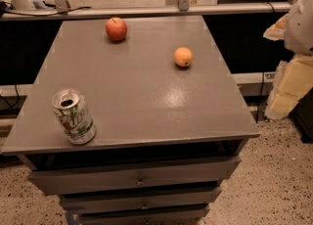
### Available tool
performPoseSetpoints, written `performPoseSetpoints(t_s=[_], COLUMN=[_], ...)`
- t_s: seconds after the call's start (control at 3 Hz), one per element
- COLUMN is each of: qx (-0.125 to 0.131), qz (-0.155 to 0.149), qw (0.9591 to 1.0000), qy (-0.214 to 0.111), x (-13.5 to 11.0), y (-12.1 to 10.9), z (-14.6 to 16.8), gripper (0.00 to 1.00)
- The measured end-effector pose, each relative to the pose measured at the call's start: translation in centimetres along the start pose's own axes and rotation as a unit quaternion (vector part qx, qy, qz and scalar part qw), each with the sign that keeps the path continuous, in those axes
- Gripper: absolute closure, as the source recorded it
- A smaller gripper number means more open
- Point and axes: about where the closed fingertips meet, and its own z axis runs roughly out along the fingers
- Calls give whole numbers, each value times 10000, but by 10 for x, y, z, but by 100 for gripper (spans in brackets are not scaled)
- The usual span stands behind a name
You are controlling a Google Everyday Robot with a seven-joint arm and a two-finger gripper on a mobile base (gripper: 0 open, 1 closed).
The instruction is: Move orange near 7up can
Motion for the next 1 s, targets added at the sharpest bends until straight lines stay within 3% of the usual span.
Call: performPoseSetpoints(t_s=[0.33, 0.67, 1.0], qx=[1, 57, 54], qz=[0, 244, 754], qw=[10000, 9990, 9894], qy=[0, -382, -1241], x=[0, -8, -35], y=[0, -12, -49], z=[0, 13, 53], gripper=[0, 0, 0])
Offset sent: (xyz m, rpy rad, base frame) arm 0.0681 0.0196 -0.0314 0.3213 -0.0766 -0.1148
